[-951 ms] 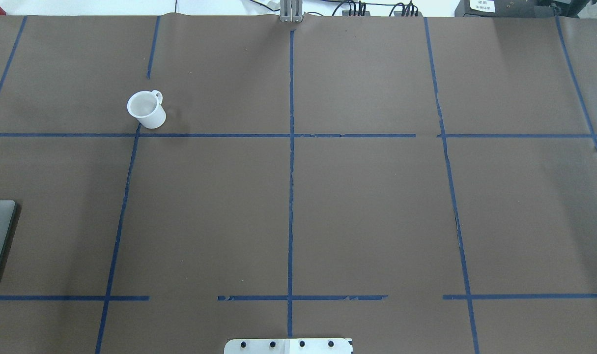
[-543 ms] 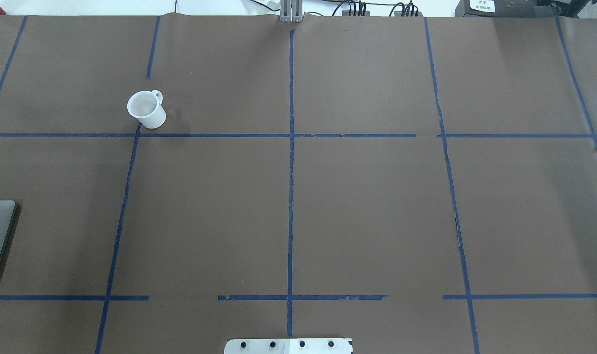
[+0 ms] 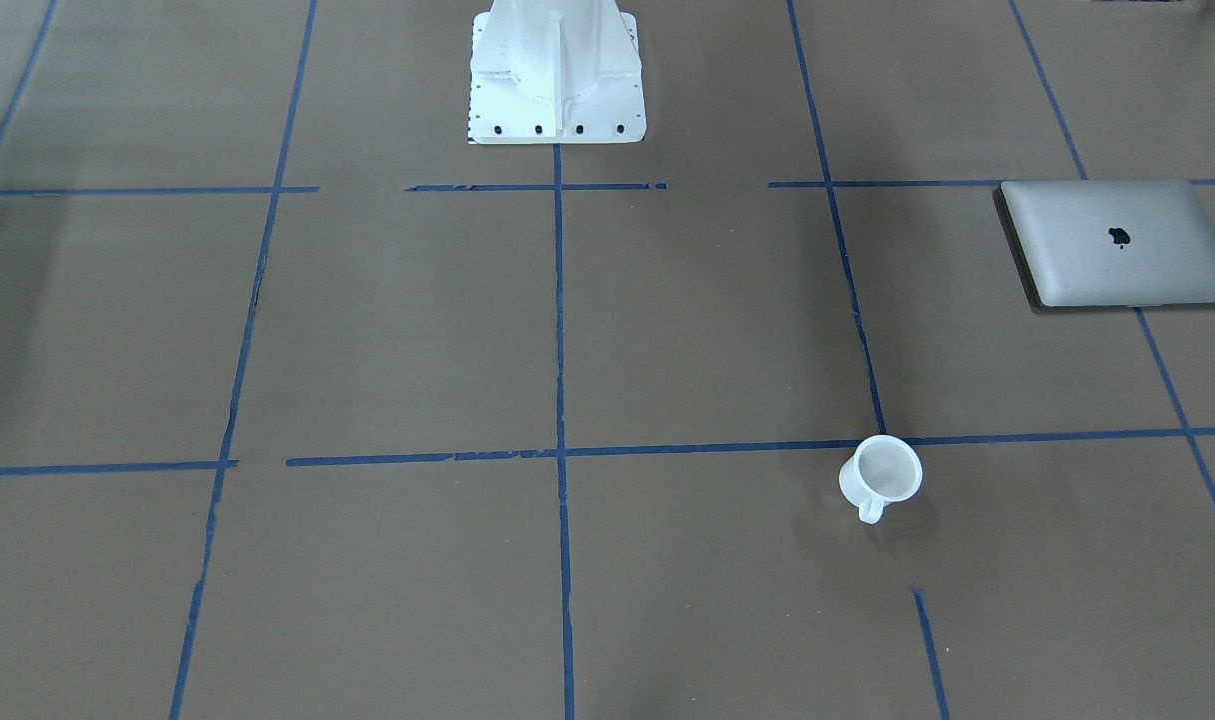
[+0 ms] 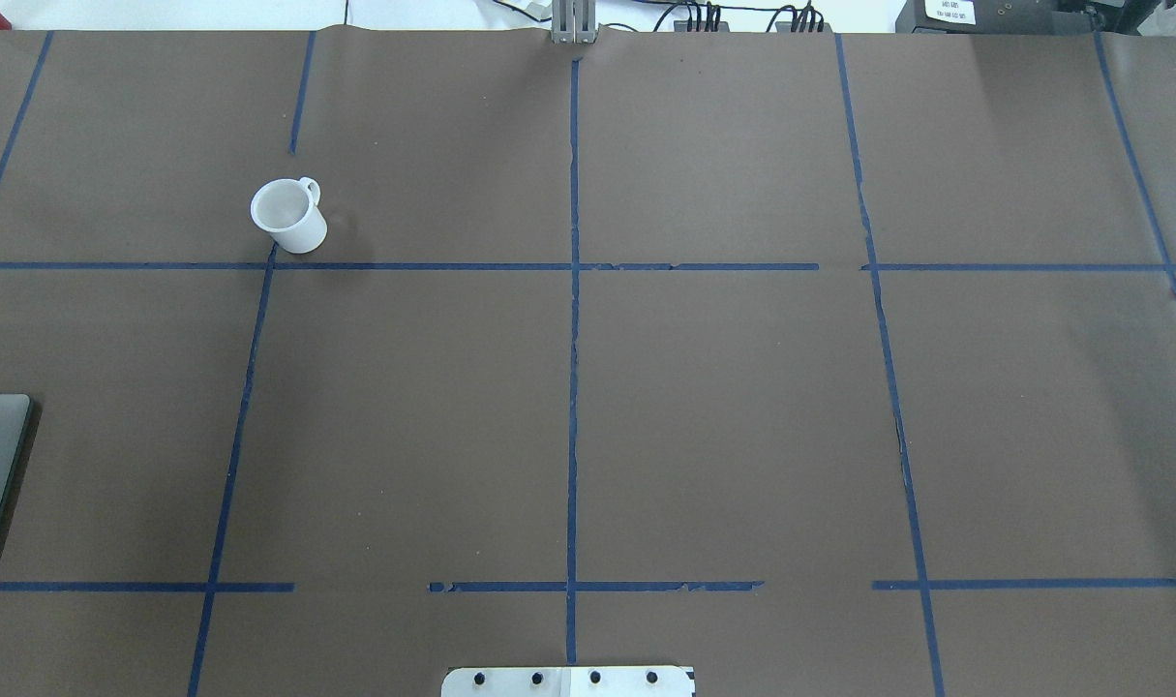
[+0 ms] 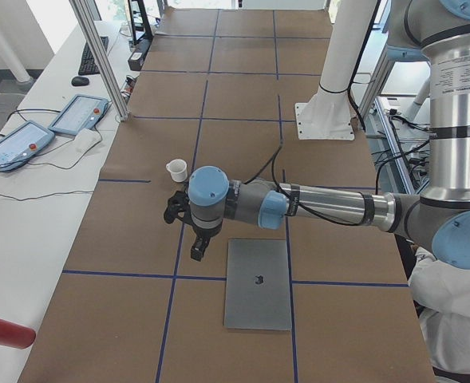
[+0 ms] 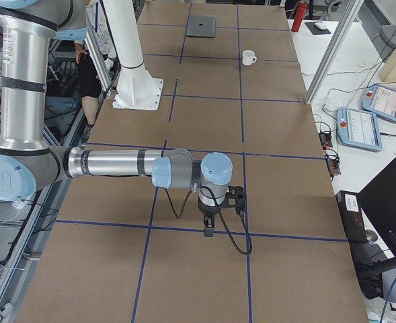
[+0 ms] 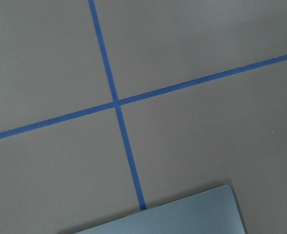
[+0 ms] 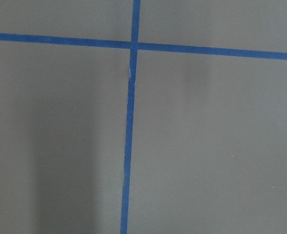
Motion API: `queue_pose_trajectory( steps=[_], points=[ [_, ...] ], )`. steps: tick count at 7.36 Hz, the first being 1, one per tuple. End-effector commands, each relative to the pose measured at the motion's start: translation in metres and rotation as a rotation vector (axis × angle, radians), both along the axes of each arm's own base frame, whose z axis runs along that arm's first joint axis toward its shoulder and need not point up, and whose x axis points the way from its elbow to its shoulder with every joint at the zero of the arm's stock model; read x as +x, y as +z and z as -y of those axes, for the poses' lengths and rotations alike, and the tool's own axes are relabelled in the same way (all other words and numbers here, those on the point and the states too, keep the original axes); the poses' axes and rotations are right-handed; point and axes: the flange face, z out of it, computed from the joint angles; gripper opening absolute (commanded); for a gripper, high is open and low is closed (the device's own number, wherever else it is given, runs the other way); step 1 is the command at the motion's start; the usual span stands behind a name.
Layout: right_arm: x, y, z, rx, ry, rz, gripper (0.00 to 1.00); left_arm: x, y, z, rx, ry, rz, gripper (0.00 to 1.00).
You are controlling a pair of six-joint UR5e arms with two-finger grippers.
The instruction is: Place cup on laptop
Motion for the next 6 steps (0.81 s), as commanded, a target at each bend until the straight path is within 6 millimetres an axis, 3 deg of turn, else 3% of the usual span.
queue_pose_trajectory(
  steps=[1,2,4,6],
  points=[
    [0.000,0.000,0.000,0.000,0.000,0.000,1.00,0.074,-0.078,0.078,0.047,0.111,0.007,1.00],
    [0.000,0.000,0.000,0.000,0.000,0.000,1.00,0.113,-0.102,0.109,0.049,0.125,0.104,1.00],
    [0.000,0.000,0.000,0.000,0.000,0.000,1.00,0.202,-0.144,0.151,-0.013,0.120,0.107,1.00],
    [0.000,0.000,0.000,0.001,-0.001,0.000,1.00,0.278,-0.160,0.189,-0.035,0.093,0.063,1.00]
  ],
)
